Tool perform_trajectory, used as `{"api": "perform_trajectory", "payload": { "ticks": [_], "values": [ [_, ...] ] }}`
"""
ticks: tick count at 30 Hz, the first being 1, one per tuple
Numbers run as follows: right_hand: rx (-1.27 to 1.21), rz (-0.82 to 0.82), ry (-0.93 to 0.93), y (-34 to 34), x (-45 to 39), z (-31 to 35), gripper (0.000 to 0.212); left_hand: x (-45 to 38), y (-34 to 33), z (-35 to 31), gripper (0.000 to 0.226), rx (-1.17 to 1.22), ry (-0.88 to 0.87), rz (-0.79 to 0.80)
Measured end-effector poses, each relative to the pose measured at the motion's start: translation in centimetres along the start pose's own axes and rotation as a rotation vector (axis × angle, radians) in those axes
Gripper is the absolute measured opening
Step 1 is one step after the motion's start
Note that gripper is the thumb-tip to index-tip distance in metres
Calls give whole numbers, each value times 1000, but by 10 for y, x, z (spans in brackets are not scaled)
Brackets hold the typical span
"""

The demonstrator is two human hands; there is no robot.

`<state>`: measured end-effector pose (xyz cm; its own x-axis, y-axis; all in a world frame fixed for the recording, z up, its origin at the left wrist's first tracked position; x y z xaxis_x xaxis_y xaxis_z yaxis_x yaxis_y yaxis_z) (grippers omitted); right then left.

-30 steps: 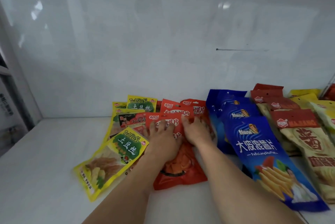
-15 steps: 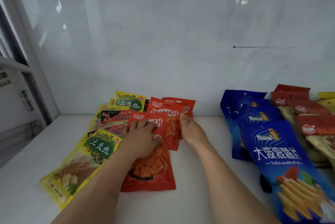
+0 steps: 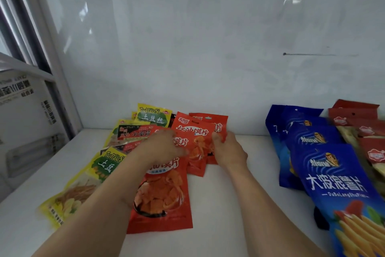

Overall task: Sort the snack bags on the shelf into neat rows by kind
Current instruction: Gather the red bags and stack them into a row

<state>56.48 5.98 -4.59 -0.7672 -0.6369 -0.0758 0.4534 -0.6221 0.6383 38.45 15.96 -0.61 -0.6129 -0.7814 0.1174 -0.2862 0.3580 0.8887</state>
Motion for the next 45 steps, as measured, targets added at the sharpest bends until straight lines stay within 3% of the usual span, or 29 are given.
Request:
{"api": "perform_trajectory", "payload": {
  "ticks": [3,7,9,11,14,26,31,35,37,41,45],
  "values": [
    [-323,-2,0,3,4,4,62,-10,8,-8,80,-32,82,-229],
    [-513,-20,-51,8,2,2,75,-11,-9,-16,96,-128,177,-204],
    [-519,-7,-63,10,0,1,68,-15,-20,-13,97,-107,167,-196],
    [-612,37,-47,6,-4,0,41,-17,-27,-9,98,-83,136,-213],
    [-722,97,-45,-2,-7,-1,12,-16,-29,-10,92,-113,71,-228],
    [-854,70,-107,0,-13,-12,17,-6,-11,-6,64,-107,-51,-255],
    [-1028,57,-141,11,-10,-16,17,1,-8,-25,61,204,-227,-336],
    [-1130,70,-145,21,-6,-17,17,-5,-18,-23,95,439,-159,-230],
    [-1169,74,-138,25,-6,-17,19,-7,-20,-23,101,503,-146,-188],
    [-1235,57,-122,34,-6,-15,25,-7,-21,-22,83,470,-112,-152],
    [-1246,89,-85,37,-4,-9,25,-11,-19,-20,38,478,-145,-116]
  ]
}}
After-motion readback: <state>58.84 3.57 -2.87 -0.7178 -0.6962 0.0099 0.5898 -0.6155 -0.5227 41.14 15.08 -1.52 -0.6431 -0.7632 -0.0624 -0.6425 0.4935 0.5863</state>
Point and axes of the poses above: each hand's wrist, its own x-axis away from the middle knuckle, its own y-axis out of the back of the hand, z = x × y, the point moved 5 cm from there along -x, towards the middle knuckle, and after that the axes turned 4 degrees about -x, right-handed, at the moved point
